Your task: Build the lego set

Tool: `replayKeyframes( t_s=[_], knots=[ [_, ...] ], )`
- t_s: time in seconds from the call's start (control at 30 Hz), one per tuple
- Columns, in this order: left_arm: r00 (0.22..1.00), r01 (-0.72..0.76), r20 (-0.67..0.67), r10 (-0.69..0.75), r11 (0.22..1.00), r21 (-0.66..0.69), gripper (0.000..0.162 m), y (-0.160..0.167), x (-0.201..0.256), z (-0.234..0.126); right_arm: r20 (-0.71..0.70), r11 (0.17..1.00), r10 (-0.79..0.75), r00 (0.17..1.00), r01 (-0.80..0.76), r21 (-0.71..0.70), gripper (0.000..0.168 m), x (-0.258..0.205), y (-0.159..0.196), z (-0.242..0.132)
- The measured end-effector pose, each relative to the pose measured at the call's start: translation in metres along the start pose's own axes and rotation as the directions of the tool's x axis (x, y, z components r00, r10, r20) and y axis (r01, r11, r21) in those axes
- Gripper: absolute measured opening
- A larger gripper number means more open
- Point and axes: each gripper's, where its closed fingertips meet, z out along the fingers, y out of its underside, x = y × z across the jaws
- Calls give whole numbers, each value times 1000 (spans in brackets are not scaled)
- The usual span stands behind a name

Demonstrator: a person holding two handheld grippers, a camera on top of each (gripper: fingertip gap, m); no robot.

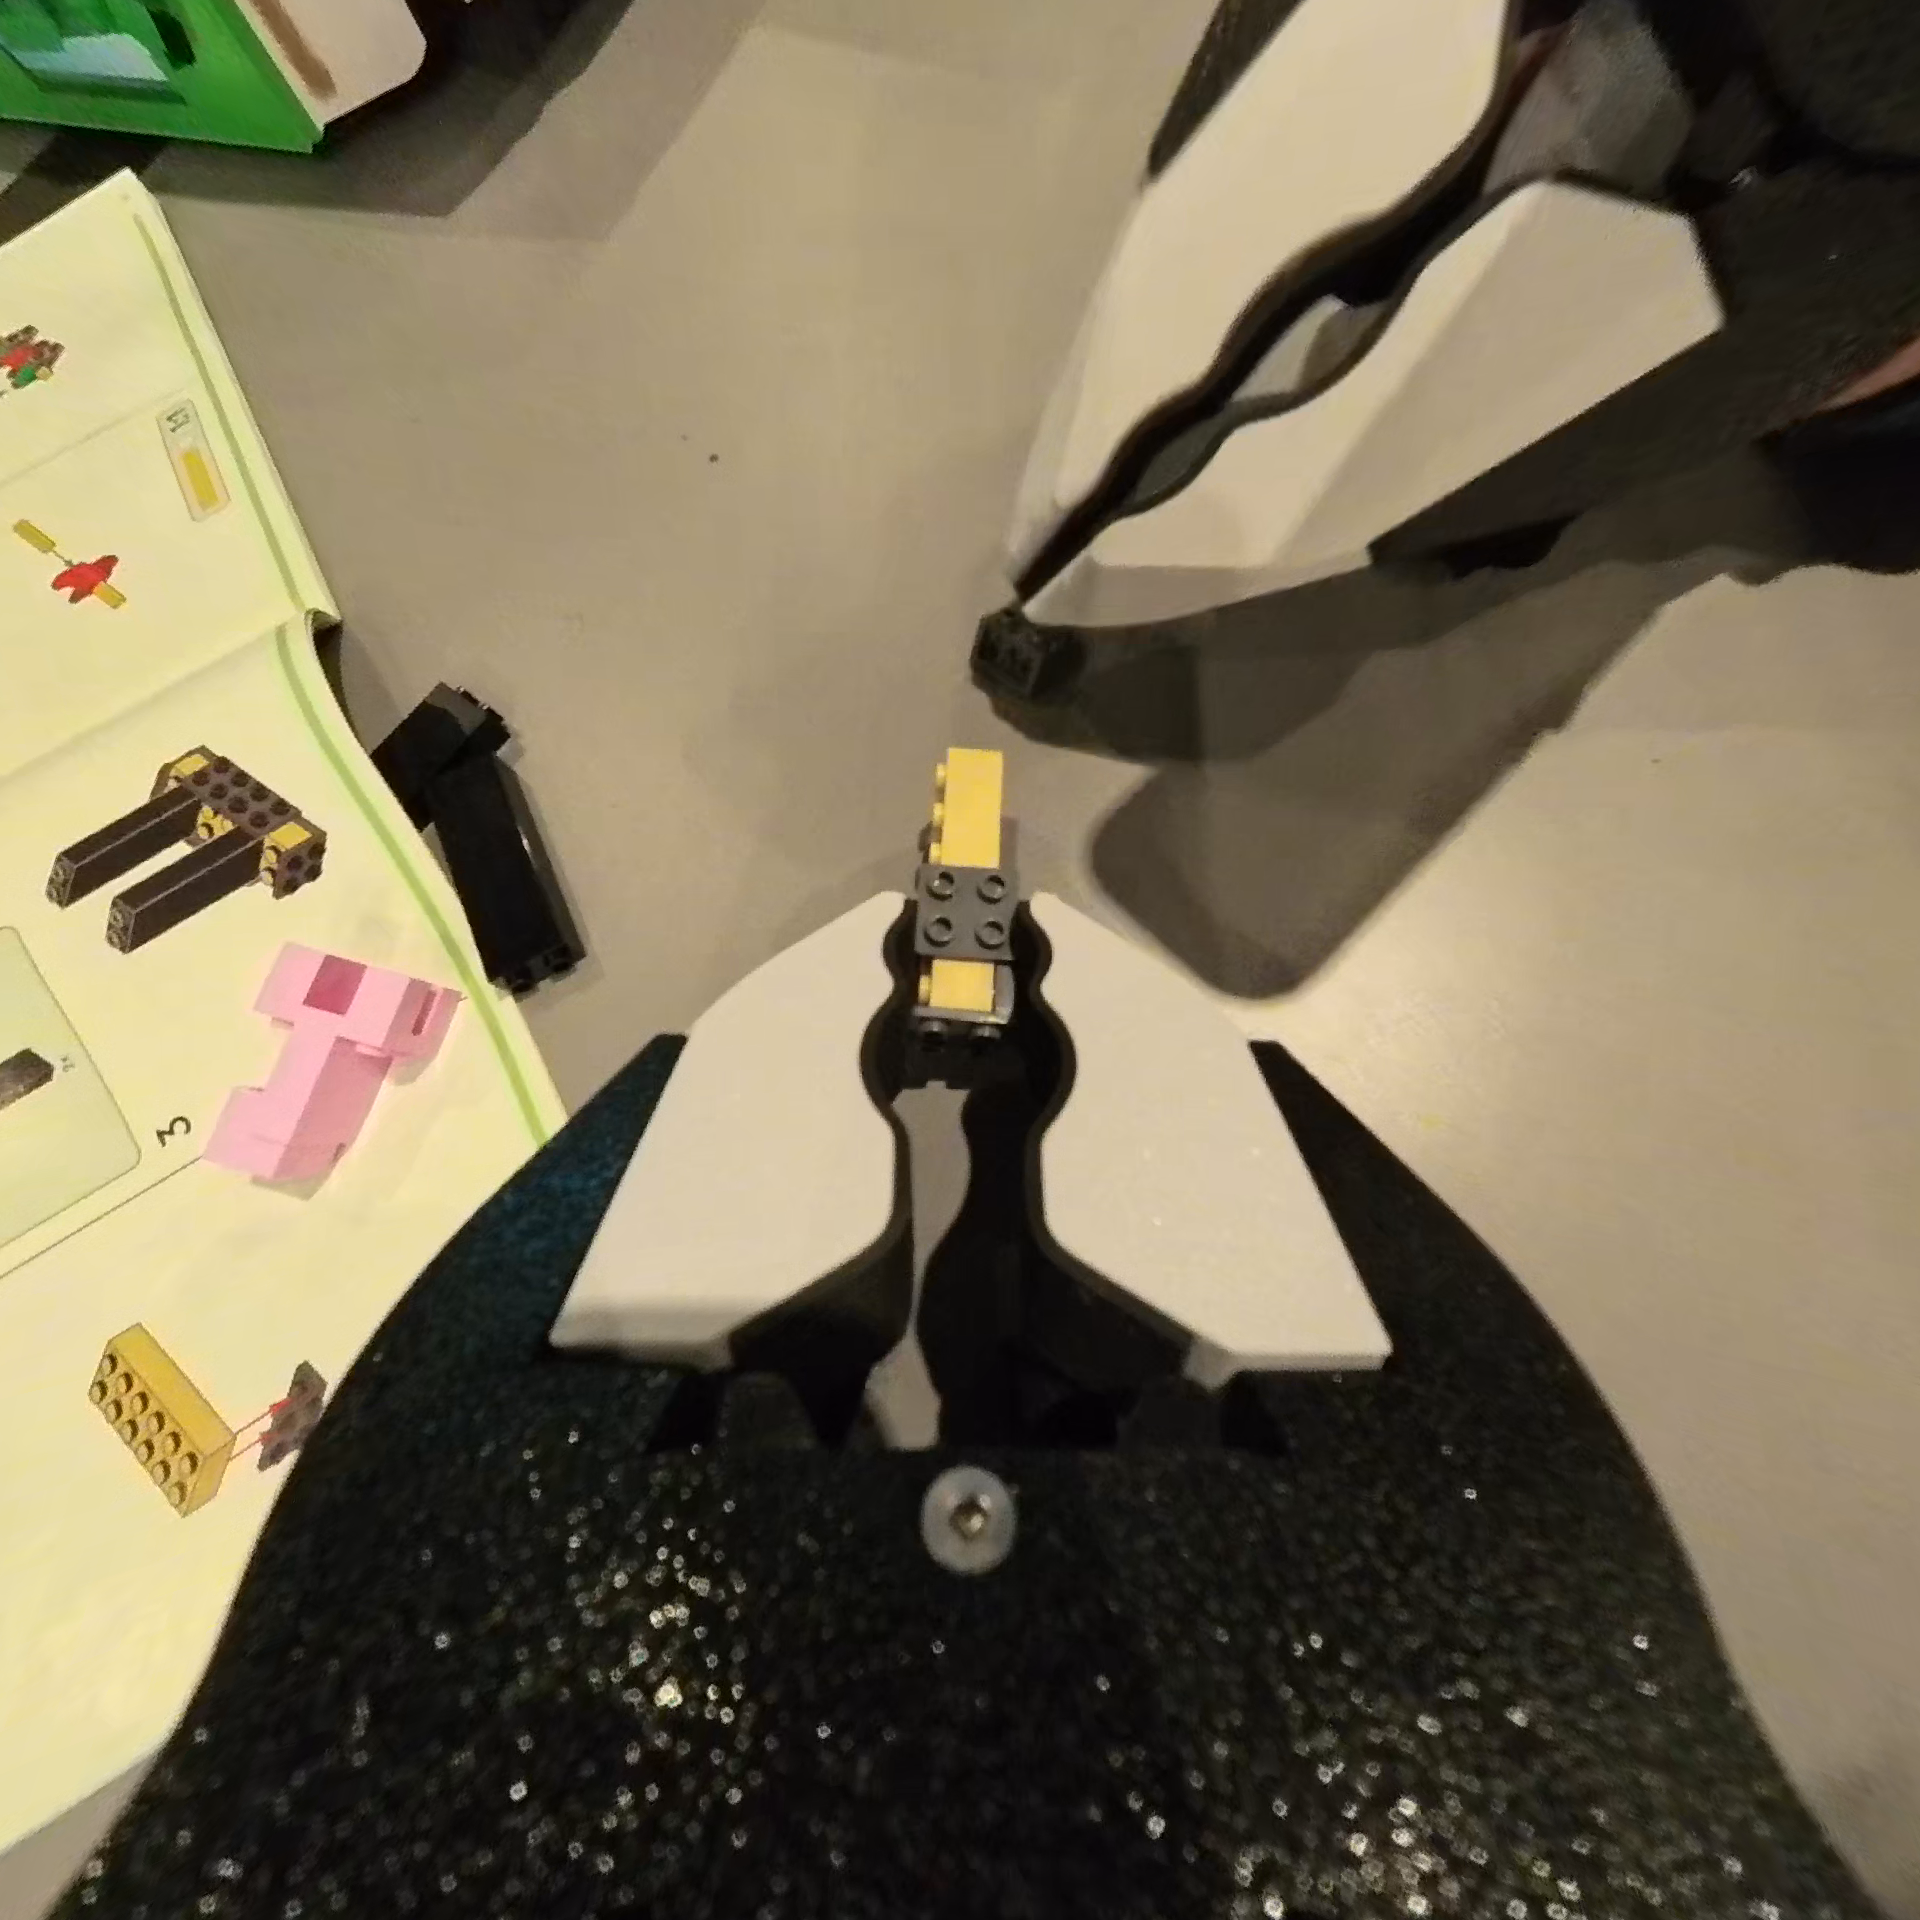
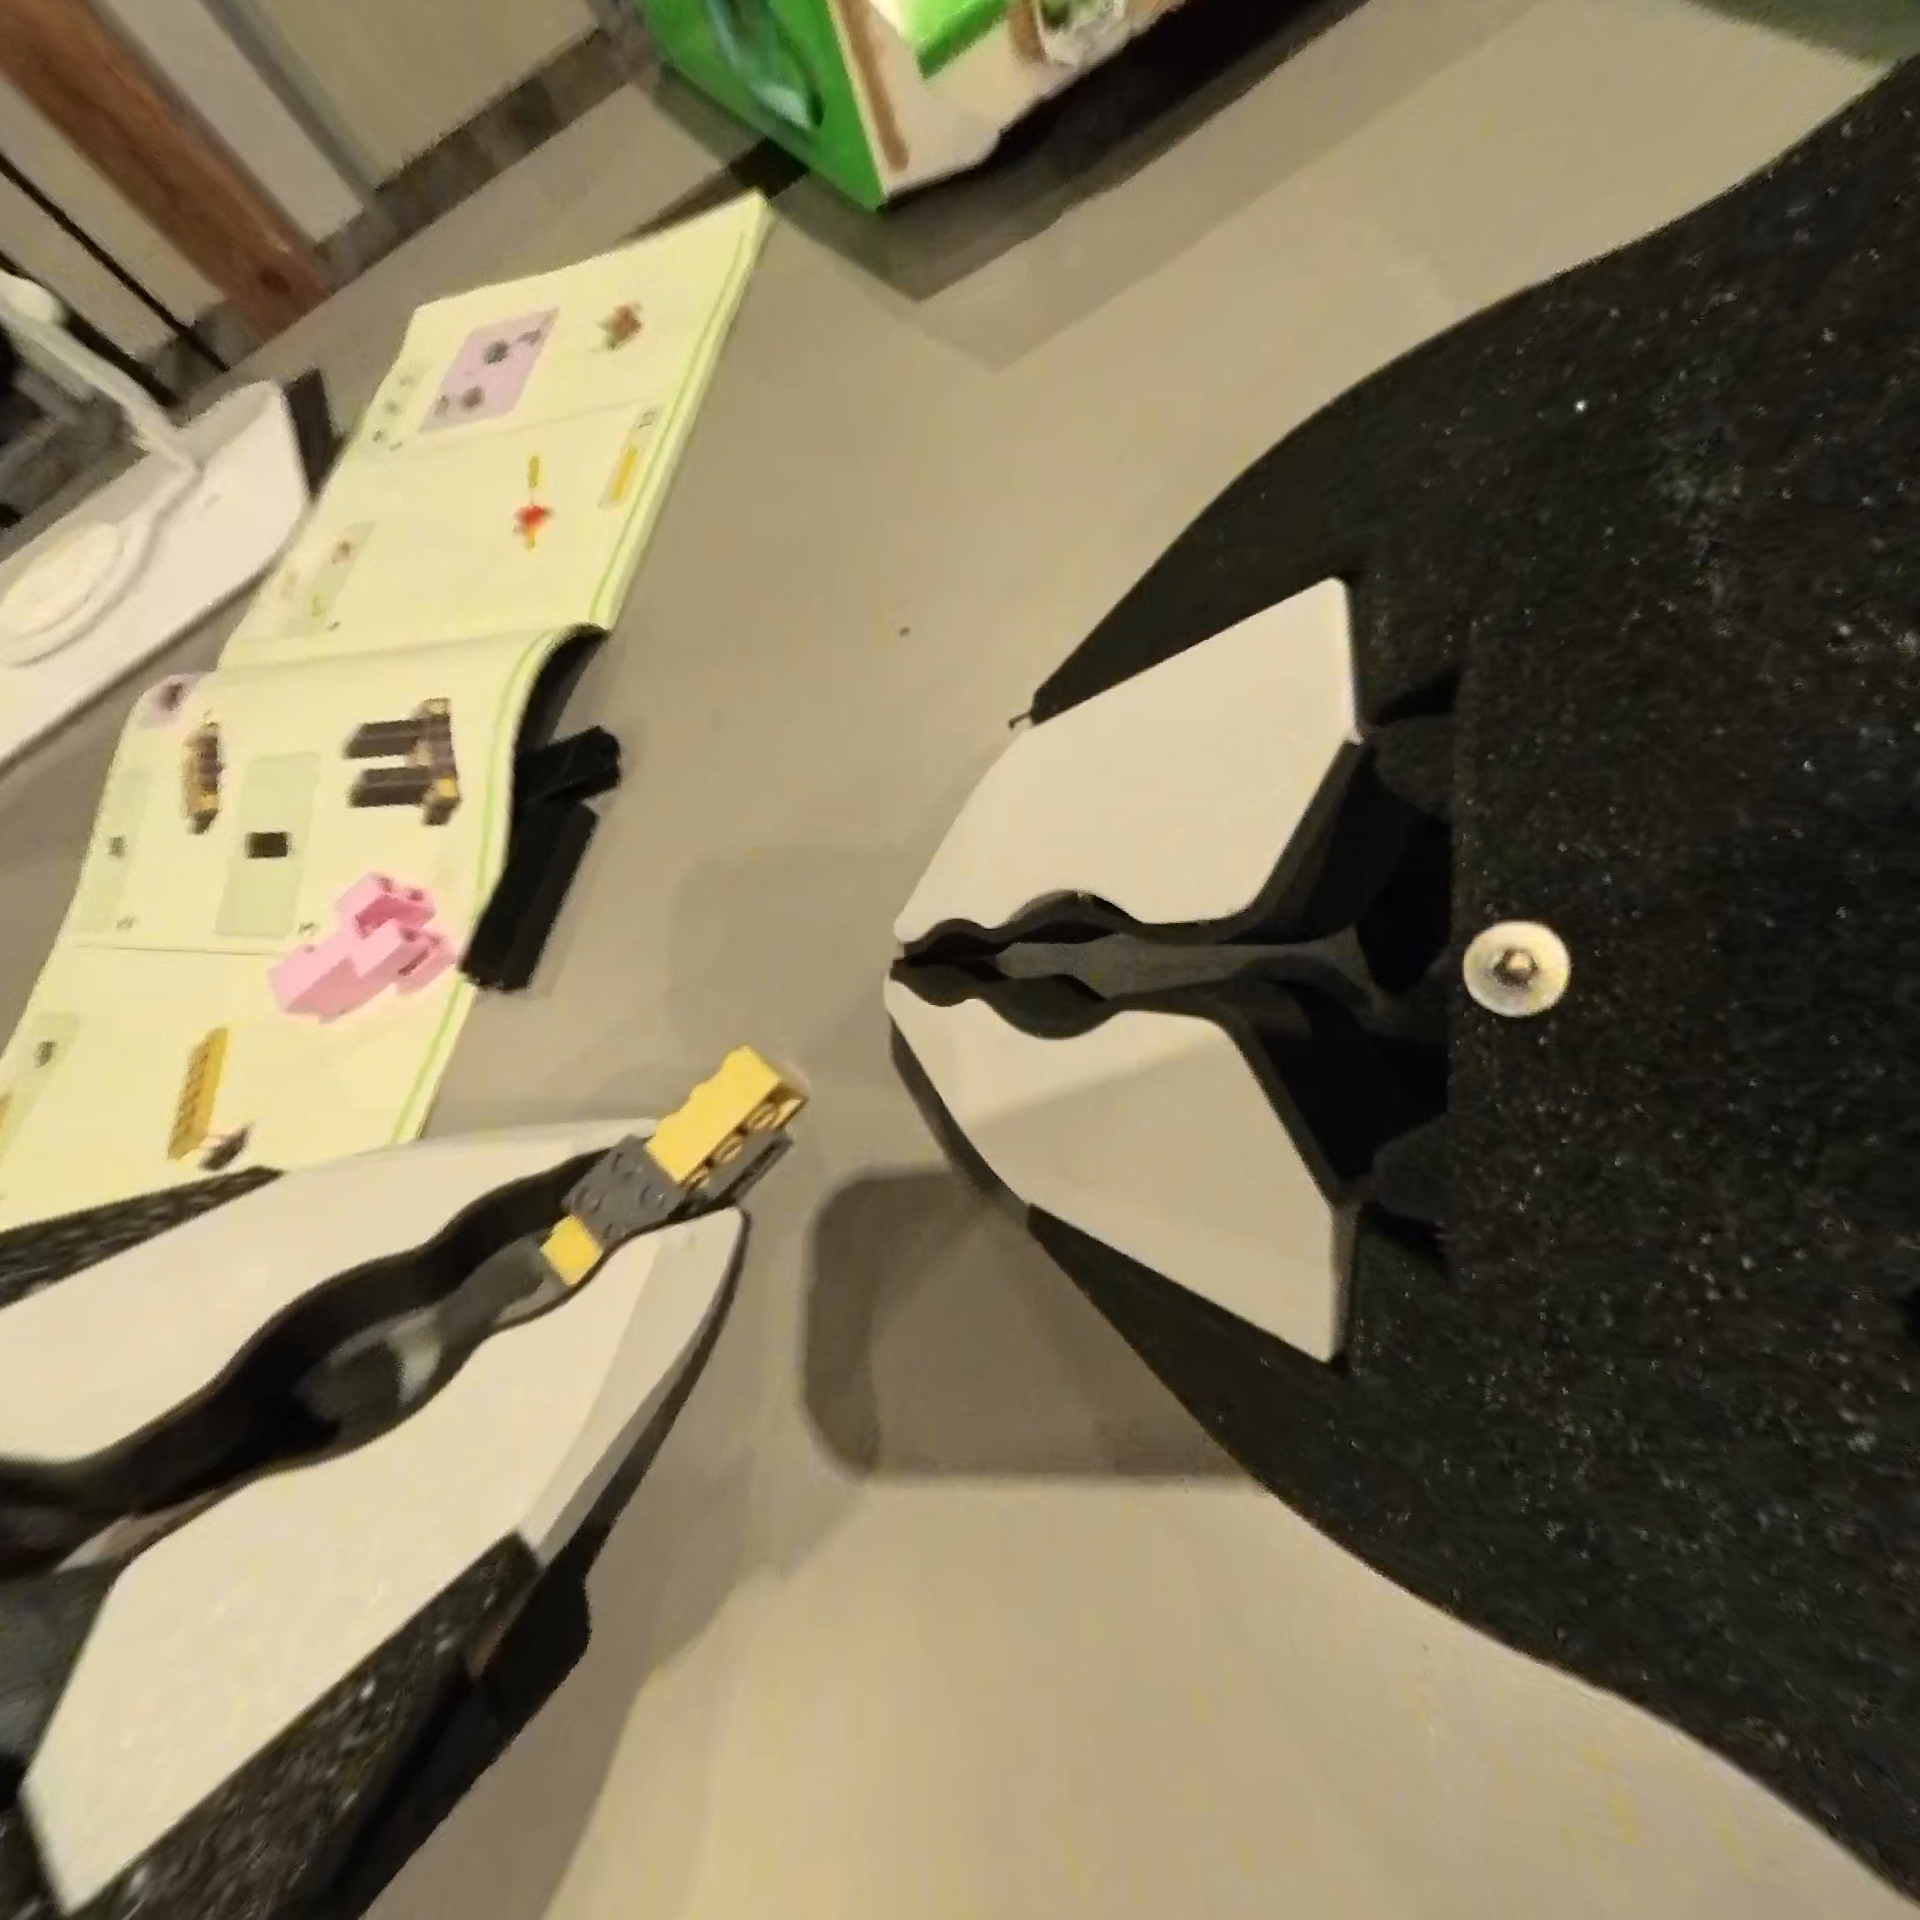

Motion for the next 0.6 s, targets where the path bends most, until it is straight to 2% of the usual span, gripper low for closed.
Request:
replayKeyframes(
  t_s=[0.07, 0.13, 0.23, 0.33, 0.37, 0.43, 0.5, 0.57, 0.6],
  knots=[
    [1000, -2, -2, 2, 1000, -1, 17, 0, 0, 0, -42, 998, -14, 999, 17, 53, 19, 6, -9, -5],
    [1000, -4, -1, 4, 1000, -1, 17, 0, 1, 0, 31, 999, 33, 999, -34, 41, 26, 3, -8, -5],
    [1000, -5, -1, 5, 1000, -2, 17, 0, 1, 0, 192, 986, 163, 968, -156, -53, 28, -10, 0, 3],
    [1000, -6, -3, 6, 1000, -4, 17, 0, 1, 0, 196, 983, 142, 970, -115, -146, 22, -5, 6, 6],
    [1000, -6, -3, 6, 1000, -4, 17, 0, 1, 0, 219, 980, 112, 969, -72, -183, 15, -5, 7, 6],
    [1000, -7, -5, 7, 1000, -6, 17, 1, 1, 0, 318, 973, 37, 947, 38, -227, 14, -9, 6, 5],
    [1000, -11, -4, 11, 1000, -7, 17, 1, 2, 0, 469, 950, -112, 876, 232, -207, 14, -16, 6, 1],
    [1000, -15, -5, 15, 1000, -10, 17, 2, 2, 0, 585, 847, -389, 712, 526, -77, 14, -16, 11, -4],
    [1000, -16, -6, 16, 1000, -12, 17, 2, 2, 0, 604, 750, -540, 586, 661, 29, 13, -14, 13, -7]
  ],
)
